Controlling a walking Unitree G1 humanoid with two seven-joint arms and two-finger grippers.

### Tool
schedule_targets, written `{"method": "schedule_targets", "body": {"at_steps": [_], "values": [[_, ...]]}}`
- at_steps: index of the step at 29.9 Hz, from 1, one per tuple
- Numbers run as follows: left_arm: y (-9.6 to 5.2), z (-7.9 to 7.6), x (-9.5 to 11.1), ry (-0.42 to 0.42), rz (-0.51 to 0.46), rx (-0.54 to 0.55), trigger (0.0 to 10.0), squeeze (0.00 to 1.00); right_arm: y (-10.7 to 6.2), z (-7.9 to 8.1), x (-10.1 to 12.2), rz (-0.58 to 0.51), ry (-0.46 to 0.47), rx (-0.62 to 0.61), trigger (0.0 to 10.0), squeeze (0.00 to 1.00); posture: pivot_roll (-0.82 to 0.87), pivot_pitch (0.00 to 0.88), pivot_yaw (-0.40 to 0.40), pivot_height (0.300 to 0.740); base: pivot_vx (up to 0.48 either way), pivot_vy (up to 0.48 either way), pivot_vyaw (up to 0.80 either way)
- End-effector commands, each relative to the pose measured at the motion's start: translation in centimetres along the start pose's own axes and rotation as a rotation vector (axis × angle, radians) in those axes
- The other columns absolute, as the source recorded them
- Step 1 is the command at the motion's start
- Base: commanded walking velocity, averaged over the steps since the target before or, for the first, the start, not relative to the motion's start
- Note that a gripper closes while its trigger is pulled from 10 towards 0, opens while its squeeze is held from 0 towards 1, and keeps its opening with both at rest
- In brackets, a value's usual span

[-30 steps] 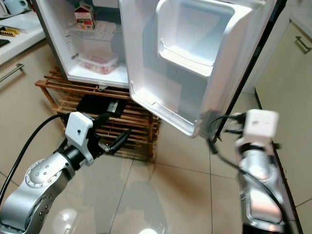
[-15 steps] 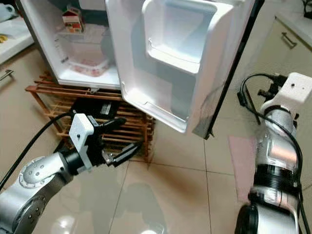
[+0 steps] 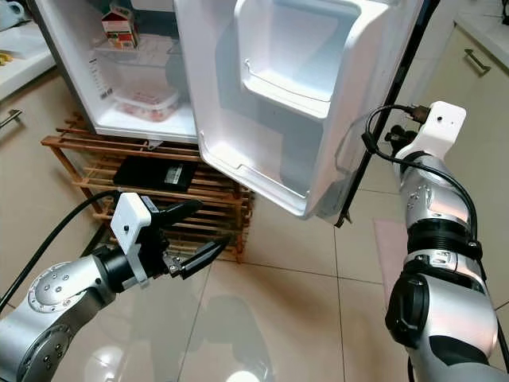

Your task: Restocking fridge

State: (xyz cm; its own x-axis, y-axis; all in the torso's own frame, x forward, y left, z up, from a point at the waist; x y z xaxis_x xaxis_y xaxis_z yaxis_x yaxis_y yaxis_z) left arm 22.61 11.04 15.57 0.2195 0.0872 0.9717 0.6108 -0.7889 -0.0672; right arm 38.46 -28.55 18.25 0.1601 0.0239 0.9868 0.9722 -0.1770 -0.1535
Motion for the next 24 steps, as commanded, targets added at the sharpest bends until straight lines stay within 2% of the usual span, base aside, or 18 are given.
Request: {"method": "schedule_targets", "body": {"at_steps": [1,3,6,11,12,13,17,20,21,23,24], "values": [[-0.3,-0.1,0.1,0.000,0.005,-0.010,10.0,0.00,0.0,0.2,-0.2,0.007,0.003,0.038,10.0,0.00,0.00,0.000,0.006,0.740,0.000,0.000,0.00],[-0.5,0.3,0.0,0.005,-0.002,0.030,10.0,0.00,-0.3,1.3,-0.6,-0.015,0.073,0.157,10.0,0.00,0.00,0.000,0.008,0.740,0.000,0.000,0.00],[-0.6,0.9,0.0,0.016,-0.005,0.075,10.0,0.00,-0.7,2.1,-1.1,-0.023,0.086,0.249,10.0,0.00,0.00,0.000,0.007,0.740,0.000,0.000,0.00],[-1.4,2.6,-0.7,0.070,0.008,0.236,10.0,0.00,-2.2,3.9,-2.0,-0.043,0.108,0.438,10.0,0.00,0.01,0.002,-0.007,0.740,0.000,0.000,0.00],[-1.4,2.6,-0.7,0.070,0.008,0.236,10.0,0.00,-2.2,3.9,-2.0,-0.043,0.108,0.438,10.0,0.00,0.01,0.002,-0.007,0.740,0.000,0.000,0.00],[-2.0,3.3,-1.1,0.085,0.034,0.312,10.0,0.00,-3.5,5.0,-2.3,-0.056,0.091,0.554,10.0,0.00,0.02,0.007,-0.014,0.740,0.000,0.000,0.00],[-3.4,4.7,-1.5,0.085,0.046,0.456,10.0,0.00,-7.2,7.6,-2.9,-0.068,0.055,0.798,10.0,0.00,0.02,0.014,-0.024,0.740,0.000,0.000,0.00],[-3.9,4.7,-1.8,0.076,0.057,0.476,10.0,0.00,-11.0,10.4,-2.8,-0.084,0.035,1.015,10.0,0.00,0.03,0.020,-0.029,0.740,0.000,0.000,0.00],[-3.9,4.6,-1.8,0.079,0.054,0.473,10.0,0.00,-11.8,10.9,-2.6,-0.095,0.039,1.060,10.0,0.00,0.03,0.020,-0.029,0.740,0.000,0.000,0.00],[-3.6,3.6,-1.6,0.074,0.026,0.420,10.0,0.00,-15.3,13.0,-1.6,-0.148,0.084,1.255,10.0,0.00,0.03,0.024,-0.030,0.740,0.000,0.000,0.00],[-3.6,3.5,-1.6,0.074,0.021,0.413,10.0,0.00,-15.6,13.1,-1.6,-0.151,0.089,1.270,10.0,0.00,0.03,0.024,-0.030,0.740,0.000,0.000,0.00]]}}
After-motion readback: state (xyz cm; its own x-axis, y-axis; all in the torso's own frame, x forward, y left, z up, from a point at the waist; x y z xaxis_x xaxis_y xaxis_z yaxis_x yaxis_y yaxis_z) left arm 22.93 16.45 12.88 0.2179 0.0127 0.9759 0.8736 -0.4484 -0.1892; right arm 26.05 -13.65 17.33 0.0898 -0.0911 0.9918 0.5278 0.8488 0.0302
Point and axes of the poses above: a point about 5 cm out from each wrist's last joint towards the gripper, its own y axis pointing out of the wrist towards the gripper, its own x axis along the axis of the wrist's last joint, z = x × y, the point moved 1 cm from there along y, pointing out of the wrist towards the gripper, and after that the axes turned 12 degrees about -y, right-handed, at the moved point
